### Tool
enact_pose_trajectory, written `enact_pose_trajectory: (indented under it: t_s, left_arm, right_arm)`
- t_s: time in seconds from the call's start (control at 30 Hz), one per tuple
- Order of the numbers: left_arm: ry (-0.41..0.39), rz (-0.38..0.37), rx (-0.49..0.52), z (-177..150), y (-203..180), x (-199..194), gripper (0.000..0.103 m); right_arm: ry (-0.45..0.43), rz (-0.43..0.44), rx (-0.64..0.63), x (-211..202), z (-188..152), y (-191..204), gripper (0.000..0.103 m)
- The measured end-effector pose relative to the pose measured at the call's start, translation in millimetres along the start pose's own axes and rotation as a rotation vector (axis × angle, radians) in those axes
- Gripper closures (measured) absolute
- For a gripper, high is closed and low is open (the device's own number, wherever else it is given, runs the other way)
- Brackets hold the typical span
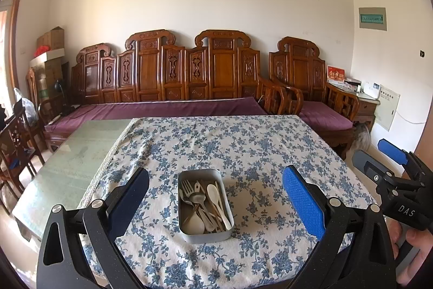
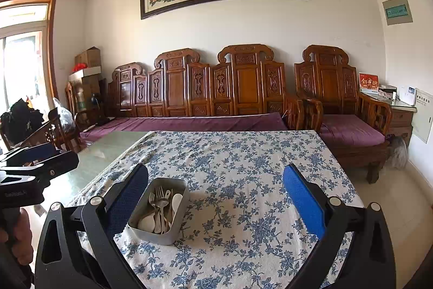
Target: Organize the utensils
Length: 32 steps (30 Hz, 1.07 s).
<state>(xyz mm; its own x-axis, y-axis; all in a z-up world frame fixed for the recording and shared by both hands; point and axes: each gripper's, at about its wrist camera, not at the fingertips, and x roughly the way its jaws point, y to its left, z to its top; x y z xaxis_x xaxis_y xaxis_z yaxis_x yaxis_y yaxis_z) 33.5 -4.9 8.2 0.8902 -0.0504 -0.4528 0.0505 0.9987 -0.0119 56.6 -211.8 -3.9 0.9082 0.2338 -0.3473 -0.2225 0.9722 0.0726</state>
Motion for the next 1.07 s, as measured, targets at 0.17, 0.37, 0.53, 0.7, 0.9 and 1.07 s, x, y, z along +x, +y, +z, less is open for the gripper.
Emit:
enact_pose_trajectory:
  t_s: [0.17,0.37,0.53,0.7,0.9,1.07]
  left_arm:
    - [0.000,-0.001,-0.001,0.0,-0.1,-0.1,0.008]
    - [-0.001,-0.001,-0.002,0.0,-0.2,-0.3,0.008]
    - [-0.001,0.000,0.000,-0.4,-0.2,-0.1,0.008]
    - [0.000,0.001,0.000,-0.2,0.2,-0.1,0.008]
    - [0.003,0.000,0.001,-0.2,0.0,-0.1,0.008]
    - [0.003,-0.005,0.001,-0.8,-0.5,0.4,0.008]
  right_arm:
    - [-0.001,-0.001,0.001,0.3,-0.6,-0.2,0.003]
    - [-0.001,-0.001,0.002,1.3,-1.3,-0.4,0.003]
    - [-0.001,0.000,0.003,1.8,-2.0,-0.7,0.003]
    - [-0.001,-0.001,0.003,1.2,-1.4,-0.7,0.003]
    - [0.000,-0.001,0.004,3.3,-2.6,1.9,0.003]
    - [0.000,0.000,0.005,3.0,-2.1,1.2,0.003]
